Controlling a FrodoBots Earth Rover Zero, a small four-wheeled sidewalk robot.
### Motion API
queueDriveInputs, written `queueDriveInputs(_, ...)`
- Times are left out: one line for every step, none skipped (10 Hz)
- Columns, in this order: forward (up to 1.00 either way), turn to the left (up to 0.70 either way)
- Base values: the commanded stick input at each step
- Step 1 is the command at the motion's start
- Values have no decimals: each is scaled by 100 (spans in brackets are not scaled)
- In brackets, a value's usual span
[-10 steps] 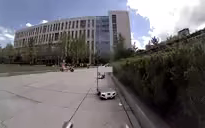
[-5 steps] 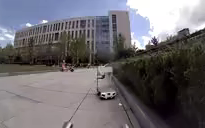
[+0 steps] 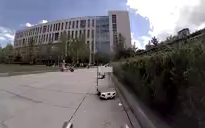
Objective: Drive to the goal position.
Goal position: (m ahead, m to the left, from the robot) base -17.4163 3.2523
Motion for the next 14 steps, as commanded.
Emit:
queueDriveInputs(5, 1)
queueDriveInputs(5, 2)
queueDriveInputs(5, 3)
queueDriveInputs(5, 2)
queueDriveInputs(5, 2)
queueDriveInputs(5, 4)
queueDriveInputs(5, 2)
queueDriveInputs(5, 2)
queueDriveInputs(5, 3)
queueDriveInputs(5, 1)
queueDriveInputs(5, 1)
queueDriveInputs(5, 3)
queueDriveInputs(5, 3)
queueDriveInputs(5, 1)
